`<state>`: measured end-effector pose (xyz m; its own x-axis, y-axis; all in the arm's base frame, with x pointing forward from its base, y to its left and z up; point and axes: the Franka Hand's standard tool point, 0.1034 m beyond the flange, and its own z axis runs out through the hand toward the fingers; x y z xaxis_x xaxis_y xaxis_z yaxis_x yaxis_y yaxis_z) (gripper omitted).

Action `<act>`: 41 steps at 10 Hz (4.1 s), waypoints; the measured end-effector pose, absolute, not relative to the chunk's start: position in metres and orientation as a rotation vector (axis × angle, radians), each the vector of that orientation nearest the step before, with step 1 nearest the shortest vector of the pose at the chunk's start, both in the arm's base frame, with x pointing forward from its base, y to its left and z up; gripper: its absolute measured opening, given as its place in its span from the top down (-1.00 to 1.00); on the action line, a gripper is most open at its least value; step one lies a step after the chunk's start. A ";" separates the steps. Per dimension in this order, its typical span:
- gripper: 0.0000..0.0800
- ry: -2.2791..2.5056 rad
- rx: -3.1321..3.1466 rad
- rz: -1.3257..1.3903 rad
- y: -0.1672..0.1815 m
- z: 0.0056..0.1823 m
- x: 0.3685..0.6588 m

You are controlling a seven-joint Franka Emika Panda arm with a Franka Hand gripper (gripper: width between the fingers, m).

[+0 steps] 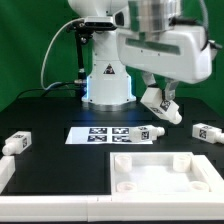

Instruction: Assemble one leg

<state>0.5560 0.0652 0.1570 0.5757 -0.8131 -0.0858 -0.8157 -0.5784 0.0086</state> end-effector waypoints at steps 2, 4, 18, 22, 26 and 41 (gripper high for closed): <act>0.26 1.295 -2.840 -0.028 0.076 0.161 0.571; 0.26 1.287 -2.828 -0.143 0.097 0.159 0.571; 0.26 0.498 -2.920 -0.921 0.113 0.115 0.589; 0.26 0.384 -2.996 -1.157 0.100 0.100 0.589; 0.26 0.302 -3.096 -1.069 0.096 0.091 0.589; 0.26 0.112 -3.141 -1.108 0.118 0.096 0.629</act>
Offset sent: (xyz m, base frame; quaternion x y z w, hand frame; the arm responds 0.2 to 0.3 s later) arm 0.0000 0.0000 0.0000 0.0000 0.1938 0.0000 0.9810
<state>0.6287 0.1184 0.0958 0.7788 0.0004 0.6272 -0.1256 -0.9797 0.1566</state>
